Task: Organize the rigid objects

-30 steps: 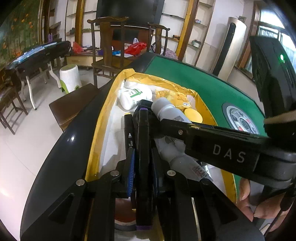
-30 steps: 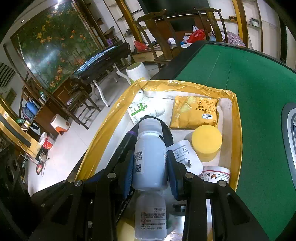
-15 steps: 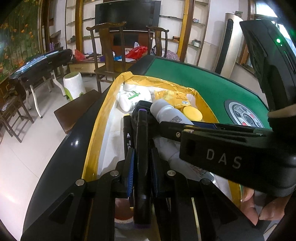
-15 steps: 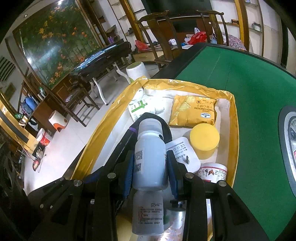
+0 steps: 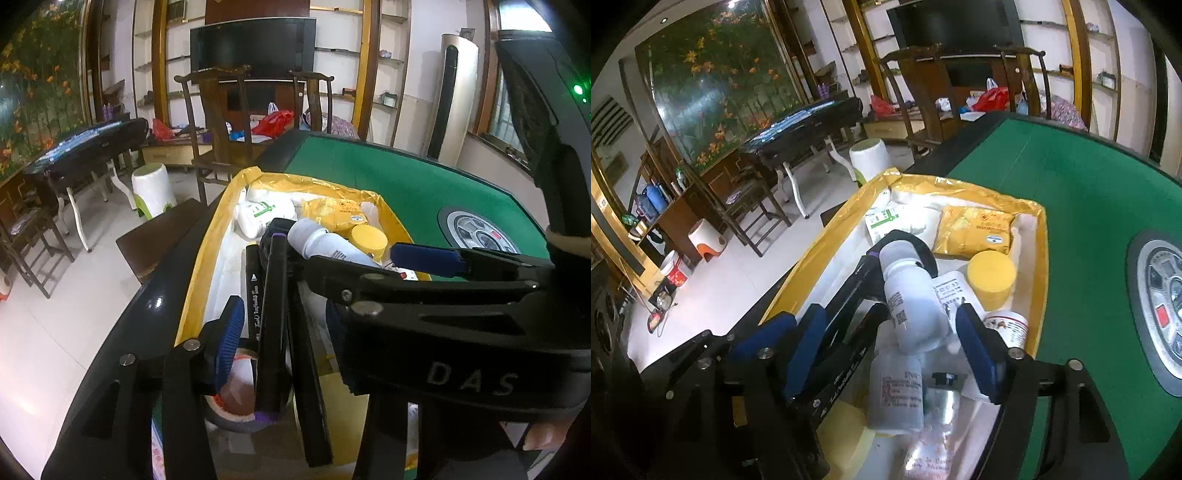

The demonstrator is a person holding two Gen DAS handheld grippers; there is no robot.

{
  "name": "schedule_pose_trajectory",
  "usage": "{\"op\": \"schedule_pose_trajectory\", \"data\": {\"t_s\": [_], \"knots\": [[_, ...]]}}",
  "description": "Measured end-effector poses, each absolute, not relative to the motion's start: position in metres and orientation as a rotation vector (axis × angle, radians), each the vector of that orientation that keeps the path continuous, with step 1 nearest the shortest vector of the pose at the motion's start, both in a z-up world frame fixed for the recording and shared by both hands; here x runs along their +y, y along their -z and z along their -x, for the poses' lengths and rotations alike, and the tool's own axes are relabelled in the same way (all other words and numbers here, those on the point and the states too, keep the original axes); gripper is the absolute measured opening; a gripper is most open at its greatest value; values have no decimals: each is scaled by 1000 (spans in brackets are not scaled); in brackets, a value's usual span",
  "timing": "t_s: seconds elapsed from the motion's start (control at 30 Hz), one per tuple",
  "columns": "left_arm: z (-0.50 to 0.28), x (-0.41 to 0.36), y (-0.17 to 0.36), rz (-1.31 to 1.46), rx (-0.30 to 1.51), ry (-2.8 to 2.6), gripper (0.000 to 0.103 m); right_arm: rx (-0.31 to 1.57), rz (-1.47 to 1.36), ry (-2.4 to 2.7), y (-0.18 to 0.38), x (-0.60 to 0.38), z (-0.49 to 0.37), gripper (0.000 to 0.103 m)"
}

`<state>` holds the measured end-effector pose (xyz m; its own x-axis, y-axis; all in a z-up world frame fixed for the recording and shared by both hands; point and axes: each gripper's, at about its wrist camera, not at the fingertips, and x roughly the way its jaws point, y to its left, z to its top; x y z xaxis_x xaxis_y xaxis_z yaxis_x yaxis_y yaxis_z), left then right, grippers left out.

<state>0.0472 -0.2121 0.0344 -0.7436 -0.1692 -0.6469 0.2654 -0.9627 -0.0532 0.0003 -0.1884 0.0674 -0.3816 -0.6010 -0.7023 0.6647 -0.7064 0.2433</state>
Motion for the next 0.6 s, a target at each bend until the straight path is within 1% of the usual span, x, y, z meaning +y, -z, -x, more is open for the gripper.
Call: {"op": "schedule_pose_trajectory", "data": {"t_s": [0.1,0.2,0.23,0.27,0.33,0.4,0.43,0.47,0.5,0.53,0.57,0.6], "knots": [[-53,-207,-39,-963,189,2728,44,85,-1002,2132,-73,-180,-6,73],[-60,-201,-44,-925,164,2732,44,68,-960,2158,-79,-169,-13,80],[-62,-198,-46,-911,152,2732,46,64,-946,2168,-81,-164,-15,81],[-64,-195,-48,-898,141,2732,53,60,-929,2177,-82,-158,-18,83],[-70,-189,-52,-857,120,2731,60,49,-895,2197,-85,-145,-24,86],[-76,-182,-56,-820,95,2732,60,31,-860,2214,-86,-131,-29,90],[-77,-180,-57,-812,89,2728,60,30,-846,2220,-86,-124,-32,95],[-79,-178,-58,-798,91,2725,64,44,-829,2226,-86,-114,-36,102],[-81,-175,-59,-782,102,2725,68,53,-815,2231,-85,-107,-40,102],[-82,-172,-58,-775,91,2719,79,44,-785,2239,-84,-95,-44,102],[-83,-168,-58,-761,84,2719,84,48,-777,2248,-84,-89,-46,102],[-84,-165,-57,-749,73,2715,84,32,-760,2261,-83,-77,-50,102]]}}
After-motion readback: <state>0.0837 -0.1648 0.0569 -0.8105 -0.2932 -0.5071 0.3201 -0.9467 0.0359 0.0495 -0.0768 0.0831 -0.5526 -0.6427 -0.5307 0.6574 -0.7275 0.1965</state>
